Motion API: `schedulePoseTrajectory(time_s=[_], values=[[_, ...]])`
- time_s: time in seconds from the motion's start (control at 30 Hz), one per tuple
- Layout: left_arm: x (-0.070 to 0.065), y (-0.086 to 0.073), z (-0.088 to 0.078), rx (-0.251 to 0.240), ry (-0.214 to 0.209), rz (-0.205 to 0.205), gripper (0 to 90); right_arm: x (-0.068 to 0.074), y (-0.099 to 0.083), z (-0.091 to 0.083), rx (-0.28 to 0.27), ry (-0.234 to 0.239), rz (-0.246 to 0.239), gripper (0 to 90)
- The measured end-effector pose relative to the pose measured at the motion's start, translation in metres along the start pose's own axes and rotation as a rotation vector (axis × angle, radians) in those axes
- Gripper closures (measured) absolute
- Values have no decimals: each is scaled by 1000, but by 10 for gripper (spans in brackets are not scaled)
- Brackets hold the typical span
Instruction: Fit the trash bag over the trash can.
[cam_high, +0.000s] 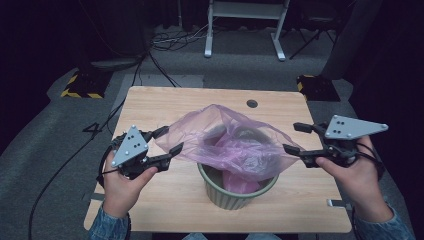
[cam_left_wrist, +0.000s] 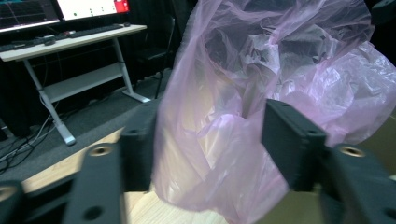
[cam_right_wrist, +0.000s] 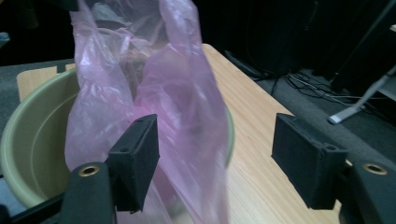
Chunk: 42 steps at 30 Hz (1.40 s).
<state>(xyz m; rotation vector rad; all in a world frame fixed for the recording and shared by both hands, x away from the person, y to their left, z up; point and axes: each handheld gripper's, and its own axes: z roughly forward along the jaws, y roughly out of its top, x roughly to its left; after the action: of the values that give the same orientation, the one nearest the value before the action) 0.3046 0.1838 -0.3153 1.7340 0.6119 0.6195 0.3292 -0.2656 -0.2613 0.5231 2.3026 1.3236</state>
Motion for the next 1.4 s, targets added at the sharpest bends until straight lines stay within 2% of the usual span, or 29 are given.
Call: schedulePoseTrajectory(time_s=[0.03, 0.13, 0.2, 0.23, 0.33, 0.47, 0.67, 0.87, 1.0, 1.1, 1.2, 1.4], values=[[1, 0, 2, 0, -7, -5, 479, 1, 1, 5, -1, 9, 0, 365], [4, -1, 8, 11, -39, -13, 639, -3, 5, 18, -26, 45, 28, 548], [5, -1, 11, 18, -59, -17, 745, -9, 7, 24, -46, 73, 70, 728], [5, -2, 13, 21, -57, -13, 777, -13, 8, 26, -44, 85, 85, 790], [10, -5, 19, 46, -55, -14, 839, -24, 6, 32, -24, 68, 103, 891], [20, -16, 34, 85, -42, -40, 868, -37, -4, 44, 35, 35, 124, 900], [26, -31, 54, 130, -42, -77, 873, -55, -27, 63, 128, 3, 164, 900], [30, -47, 62, 230, -35, -91, 895, -65, -55, 81, 214, 17, 222, 900], [31, -55, 63, 265, -48, -115, 898, -64, -71, 87, 259, 38, 243, 900], [30, -59, 61, 266, -68, -125, 898, -61, -79, 87, 268, 58, 251, 900], [30, -61, 58, 256, -73, -128, 896, -59, -84, 83, 254, 80, 265, 900], [32, -66, 63, 265, -74, -159, 894, -58, -85, 83, 259, 65, 262, 900]])
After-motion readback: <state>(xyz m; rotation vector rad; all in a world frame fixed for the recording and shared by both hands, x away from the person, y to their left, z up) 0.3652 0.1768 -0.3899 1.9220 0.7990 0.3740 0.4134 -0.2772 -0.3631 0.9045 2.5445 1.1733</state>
